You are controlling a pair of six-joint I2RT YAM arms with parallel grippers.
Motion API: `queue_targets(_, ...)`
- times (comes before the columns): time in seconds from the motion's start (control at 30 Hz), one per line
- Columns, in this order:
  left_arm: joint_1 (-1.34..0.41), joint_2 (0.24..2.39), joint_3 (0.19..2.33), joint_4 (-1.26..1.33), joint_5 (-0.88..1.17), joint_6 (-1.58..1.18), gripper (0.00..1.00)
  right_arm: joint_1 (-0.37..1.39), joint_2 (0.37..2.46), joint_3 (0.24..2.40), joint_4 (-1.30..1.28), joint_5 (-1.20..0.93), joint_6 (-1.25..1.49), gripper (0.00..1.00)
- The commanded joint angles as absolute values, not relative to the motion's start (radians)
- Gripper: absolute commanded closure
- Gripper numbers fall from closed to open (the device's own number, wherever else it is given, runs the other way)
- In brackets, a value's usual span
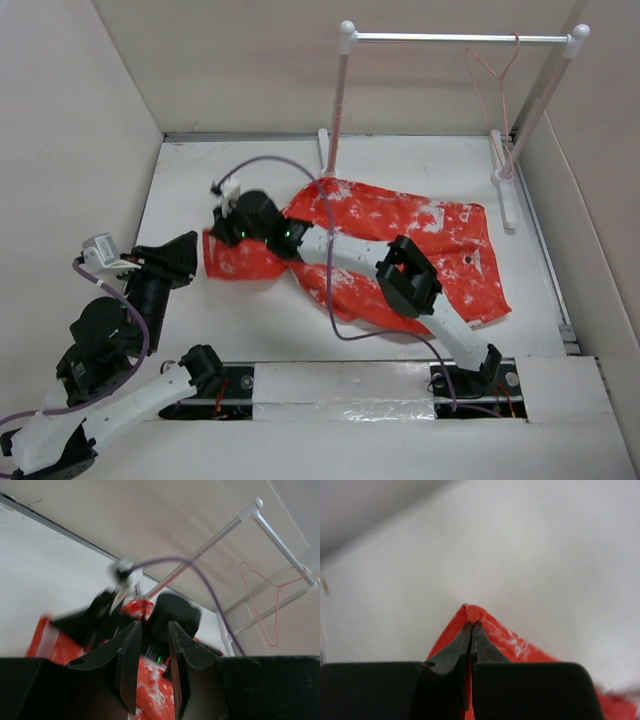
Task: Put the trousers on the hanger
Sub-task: Flatten out the trousers at the center of the board.
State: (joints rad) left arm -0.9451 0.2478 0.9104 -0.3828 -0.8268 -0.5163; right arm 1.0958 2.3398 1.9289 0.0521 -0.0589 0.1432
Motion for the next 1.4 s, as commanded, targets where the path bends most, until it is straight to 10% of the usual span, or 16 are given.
queue_targets(0.0, -0.942, 0.294, 0.925, -0.359, -0.828, -0.503, 0.74, 0.997, 2.426, 2.205, 0.299, -0.211, 0.418, 1.00)
queue_targets(0.2, -0.942, 0.299, 0.972, -0.376, -0.897, -0.489, 0.74, 0.968, 2.787, 2.718, 0.277, -0.242, 0.648, 0.88)
queue_targets(0.37, -0.942, 0.317, 0.993, -0.411, -0.994, -0.492, 0.74, 0.957, 2.659, 2.484, 0.257, -0.299, 0.513, 0.14)
queue_targets(0.47, -0.942, 0.353, 0.977, -0.408, -1.020, -0.515, 0.72, 0.957, 2.440, 2.295, 0.258, -0.243, 0.356, 0.00)
queue_targets(0.63, -0.942, 0.442, 0.959, -0.368, -1.048, -0.508, 0.60, 0.898, 2.142, 1.944, 0.210, -0.253, 0.177, 0.01)
queue_targets(0.7, -0.942, 0.529, 0.963, -0.389, -1.051, -0.521, 0.59, 0.885, 1.972, 1.791, 0.241, -0.242, 0.149, 0.15)
queue_targets(0.73, -0.942, 0.561, 0.963, -0.402, -1.055, -0.564, 0.58, 0.885, 1.913, 1.623, 0.258, -0.232, 0.129, 0.25)
queue_targets(0.77, -0.942, 0.625, 0.959, -0.405, -1.054, -0.584, 0.58, 0.885, 1.796, 1.536, 0.290, -0.198, 0.123, 0.72)
queue_targets(0.83, -0.898, 0.690, 0.933, -0.397, -1.008, -0.679, 0.59, 0.885, 1.682, 1.360, 0.330, -0.140, 0.130, 1.00)
queue_targets(1.2, -0.013, 1.077, 0.661, 0.101, -0.301, -0.759, 0.59, 0.856, 0.978, 0.588, 0.183, 0.188, 0.195, 0.98)
queue_targets(1.37, 0.126, 1.322, 0.773, 0.005, -0.307, -0.719, 0.53, 0.658, 0.749, 0.456, 0.109, 0.105, 0.201, 0.66)
